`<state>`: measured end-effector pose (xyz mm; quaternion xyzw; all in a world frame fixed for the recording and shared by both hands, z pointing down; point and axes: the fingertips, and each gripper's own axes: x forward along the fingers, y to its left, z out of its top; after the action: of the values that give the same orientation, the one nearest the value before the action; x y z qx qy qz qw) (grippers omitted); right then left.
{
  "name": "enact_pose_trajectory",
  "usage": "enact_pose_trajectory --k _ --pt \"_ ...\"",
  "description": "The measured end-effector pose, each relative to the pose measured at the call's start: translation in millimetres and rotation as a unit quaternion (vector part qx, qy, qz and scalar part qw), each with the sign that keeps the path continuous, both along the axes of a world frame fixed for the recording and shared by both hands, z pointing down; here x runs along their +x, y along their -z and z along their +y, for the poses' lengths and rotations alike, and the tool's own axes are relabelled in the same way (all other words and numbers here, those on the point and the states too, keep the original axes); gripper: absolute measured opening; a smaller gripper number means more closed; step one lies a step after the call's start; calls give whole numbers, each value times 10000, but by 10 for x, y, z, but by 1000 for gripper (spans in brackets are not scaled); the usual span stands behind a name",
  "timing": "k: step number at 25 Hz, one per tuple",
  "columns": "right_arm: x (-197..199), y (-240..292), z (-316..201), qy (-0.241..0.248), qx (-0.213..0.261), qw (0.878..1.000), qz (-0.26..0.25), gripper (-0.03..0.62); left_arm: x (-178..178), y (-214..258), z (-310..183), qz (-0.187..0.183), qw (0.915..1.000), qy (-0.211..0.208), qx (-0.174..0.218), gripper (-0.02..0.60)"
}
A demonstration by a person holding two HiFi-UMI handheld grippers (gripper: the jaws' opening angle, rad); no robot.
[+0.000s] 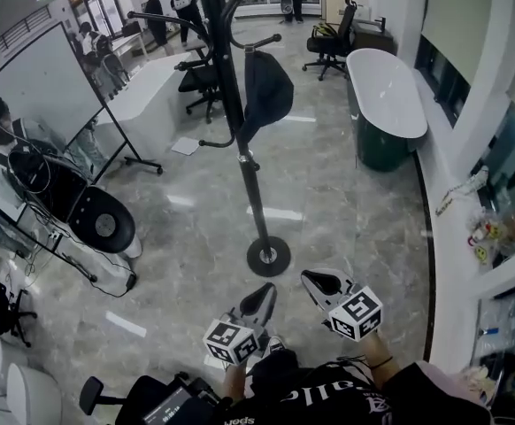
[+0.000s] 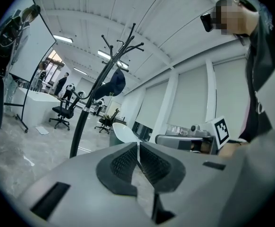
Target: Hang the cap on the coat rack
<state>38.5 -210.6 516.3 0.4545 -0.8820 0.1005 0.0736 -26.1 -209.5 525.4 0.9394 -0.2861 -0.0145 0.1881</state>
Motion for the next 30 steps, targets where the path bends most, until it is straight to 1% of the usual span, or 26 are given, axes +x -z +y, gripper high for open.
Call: enact_pose_trajectory --k 7,14,19,22,25,30 --pt "427 -60 674 86 -35 9999 -79 23 591 -45 769 -99 9998 -175 -24 3" --pt "693 -190 1431 374 -104 9992 -124 23 924 -182 1550 -118 9998 74 -145 5" --pt "879 -342 1897 496 -220 9983 -194 23 1146 -319 2066 -234 9994 112 -226 5" --pt "859 -364 2067 548 -247 9977 -307 23 1132 -295 2259 -313 9992 166 -204 4" --pt "749 -348 2200 651 -272 9965 -450 23 1022 -254 2415 -364 9988 282 -193 5" --pt "572 -277 2391 792 -212 9954 -497 23 854 -225 2545 -397 9982 426 -161 4"
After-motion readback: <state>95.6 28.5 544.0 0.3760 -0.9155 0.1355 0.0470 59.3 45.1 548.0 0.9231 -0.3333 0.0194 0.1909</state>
